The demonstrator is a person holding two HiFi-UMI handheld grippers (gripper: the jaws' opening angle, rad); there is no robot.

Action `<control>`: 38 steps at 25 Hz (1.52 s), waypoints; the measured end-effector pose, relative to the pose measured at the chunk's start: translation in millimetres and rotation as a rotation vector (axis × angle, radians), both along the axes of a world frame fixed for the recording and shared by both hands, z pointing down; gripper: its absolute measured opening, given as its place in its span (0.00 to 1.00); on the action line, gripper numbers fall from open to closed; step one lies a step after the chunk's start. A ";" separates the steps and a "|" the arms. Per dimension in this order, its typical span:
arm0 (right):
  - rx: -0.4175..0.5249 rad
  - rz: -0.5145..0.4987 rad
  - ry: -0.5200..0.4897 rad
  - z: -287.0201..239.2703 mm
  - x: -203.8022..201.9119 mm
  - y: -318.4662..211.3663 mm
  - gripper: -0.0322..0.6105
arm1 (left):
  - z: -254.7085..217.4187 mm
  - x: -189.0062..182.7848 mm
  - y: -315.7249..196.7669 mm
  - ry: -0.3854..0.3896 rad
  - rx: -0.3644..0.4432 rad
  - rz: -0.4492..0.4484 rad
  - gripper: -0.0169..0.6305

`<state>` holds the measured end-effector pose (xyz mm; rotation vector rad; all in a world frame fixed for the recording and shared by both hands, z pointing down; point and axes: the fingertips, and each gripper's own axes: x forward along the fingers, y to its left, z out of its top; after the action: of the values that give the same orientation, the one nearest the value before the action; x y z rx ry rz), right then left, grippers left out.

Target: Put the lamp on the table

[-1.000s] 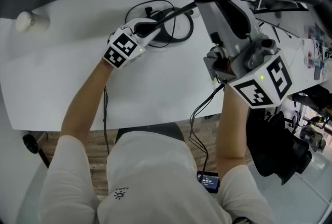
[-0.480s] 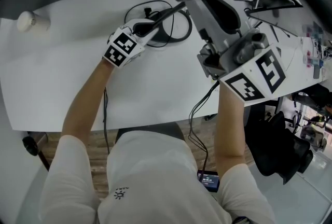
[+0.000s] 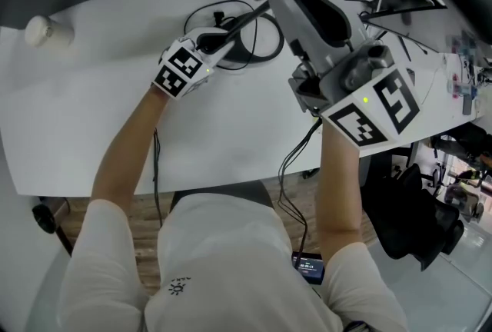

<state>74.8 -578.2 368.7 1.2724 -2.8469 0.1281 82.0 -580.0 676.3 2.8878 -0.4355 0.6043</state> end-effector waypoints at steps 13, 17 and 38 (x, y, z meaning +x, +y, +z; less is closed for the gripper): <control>-0.007 0.006 0.006 3.3 -8.1 -4.8 0.12 | 3.2 -1.1 3.0 -0.001 -0.018 0.011 0.09; -0.009 0.009 0.003 2.6 -9.1 -5.1 0.12 | 1.1 -1.1 2.7 0.007 -0.014 0.012 0.09; -0.028 0.026 0.049 16.4 -8.1 7.5 0.27 | -17.5 -20.0 15.5 -0.022 -0.068 -0.097 0.37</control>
<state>66.7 -570.7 385.1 1.2885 -2.7787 0.1345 62.0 -564.5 658.7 2.7794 -0.5440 0.6226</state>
